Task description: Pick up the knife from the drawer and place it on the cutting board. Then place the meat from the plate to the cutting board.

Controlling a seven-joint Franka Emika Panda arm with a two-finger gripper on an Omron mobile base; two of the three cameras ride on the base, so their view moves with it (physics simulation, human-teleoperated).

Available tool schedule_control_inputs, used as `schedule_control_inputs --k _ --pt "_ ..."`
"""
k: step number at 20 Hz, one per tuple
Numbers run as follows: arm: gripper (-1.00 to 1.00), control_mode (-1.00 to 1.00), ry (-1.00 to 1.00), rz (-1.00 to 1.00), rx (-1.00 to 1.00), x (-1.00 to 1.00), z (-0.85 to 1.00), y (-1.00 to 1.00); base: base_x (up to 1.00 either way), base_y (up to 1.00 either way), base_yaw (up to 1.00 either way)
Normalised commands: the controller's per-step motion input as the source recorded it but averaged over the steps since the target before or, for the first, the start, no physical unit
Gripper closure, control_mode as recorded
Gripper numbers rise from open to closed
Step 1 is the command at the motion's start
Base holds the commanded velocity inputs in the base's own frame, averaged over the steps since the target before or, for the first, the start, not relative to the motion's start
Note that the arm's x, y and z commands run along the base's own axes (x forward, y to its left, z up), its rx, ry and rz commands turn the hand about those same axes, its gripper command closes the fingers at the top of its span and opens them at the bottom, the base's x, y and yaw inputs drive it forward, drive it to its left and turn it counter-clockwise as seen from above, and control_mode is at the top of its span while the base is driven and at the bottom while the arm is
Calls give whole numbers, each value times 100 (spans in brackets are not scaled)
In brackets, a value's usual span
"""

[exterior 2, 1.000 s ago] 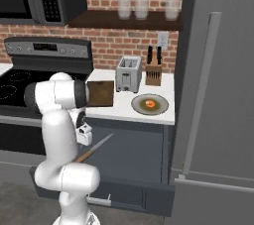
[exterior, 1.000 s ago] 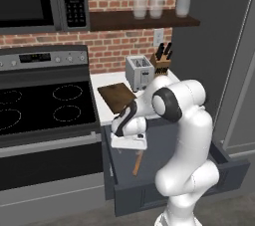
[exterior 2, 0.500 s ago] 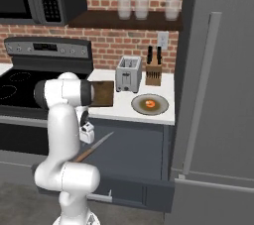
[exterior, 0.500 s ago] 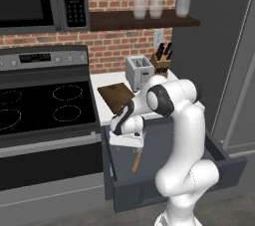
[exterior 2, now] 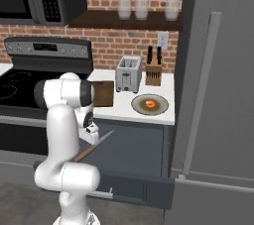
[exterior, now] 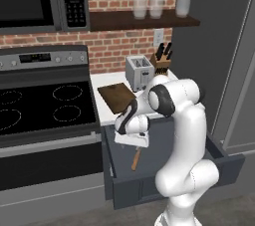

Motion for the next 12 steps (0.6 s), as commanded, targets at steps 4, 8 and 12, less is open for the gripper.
schedule_control_inputs --k 4,8,12 --pt "-100 -100 -8 -12 0 -74 -5 -39 0 0 0" --pt "-100 -100 -13 -10 0 -66 -5 -27 0 0 0" --pt "-100 -100 -7 -6 0 -4 -6 -9 0 0 0"
